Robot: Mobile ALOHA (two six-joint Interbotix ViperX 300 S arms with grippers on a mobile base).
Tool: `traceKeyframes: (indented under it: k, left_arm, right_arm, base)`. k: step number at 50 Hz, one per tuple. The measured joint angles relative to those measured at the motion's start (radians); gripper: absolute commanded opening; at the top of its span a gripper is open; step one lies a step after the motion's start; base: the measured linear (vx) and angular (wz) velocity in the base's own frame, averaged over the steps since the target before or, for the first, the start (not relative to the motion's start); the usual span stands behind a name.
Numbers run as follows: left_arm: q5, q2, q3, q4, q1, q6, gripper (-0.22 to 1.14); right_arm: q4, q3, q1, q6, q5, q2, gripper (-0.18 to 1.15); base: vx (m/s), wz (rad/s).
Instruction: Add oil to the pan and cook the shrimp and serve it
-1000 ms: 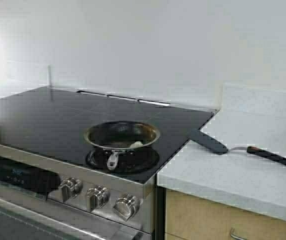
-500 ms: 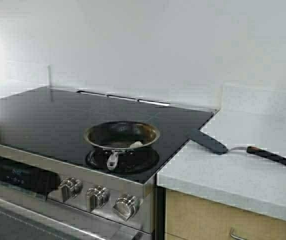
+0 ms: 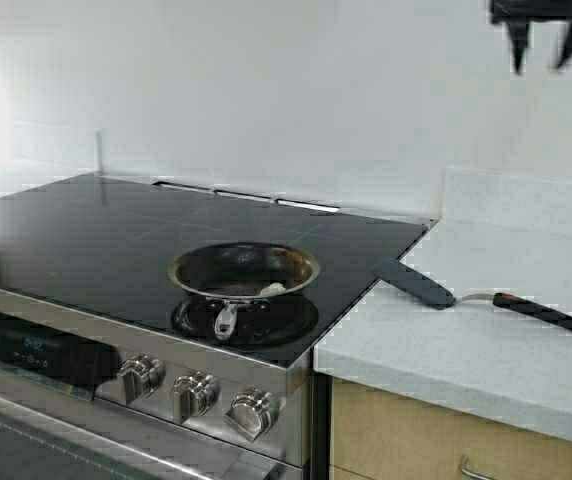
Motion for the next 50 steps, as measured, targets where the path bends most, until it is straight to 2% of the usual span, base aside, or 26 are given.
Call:
traceKeyframes:
  k: [6,10,18,38,42,50]
  left_arm:
    - [0.000,0.000,0.002,0.000,0.002,-0.002,0.03]
    - [-0.002,-0.002,0.002,0.000,0.002,0.000,0.03]
    - [-0.002,-0.002,0.002,0.000,0.002,0.000,0.03]
    - [-0.002,-0.009,0.002,0.000,0.002,-0.002,0.03]
    - [-0.002,-0.012,0.002,0.002,0.002,0.000,0.03]
    - [-0.002,-0.017,0.000,0.000,0.002,0.000,0.03]
  right_arm:
    - [0.026,0.063,0.034,0.006,-0.052,-0.060,0.13]
    - [0.029,0.121,0.048,0.011,-0.081,-0.103,-0.02]
    - [0.034,0.253,0.092,0.015,-0.167,-0.195,0.07]
    - [0.081,0.629,0.218,0.212,-0.442,-0.391,0.06]
    - [0.124,0.703,0.242,0.261,-0.515,-0.408,0.06]
    - [0.298,0.830,0.319,0.293,-0.701,-0.413,0.06]
  base:
    - [0.00,0.00]
    - [0.00,0.00]
    - [0.00,0.00]
    - [0.00,0.00]
    - [0.00,0.00]
    - [0.00,0.00]
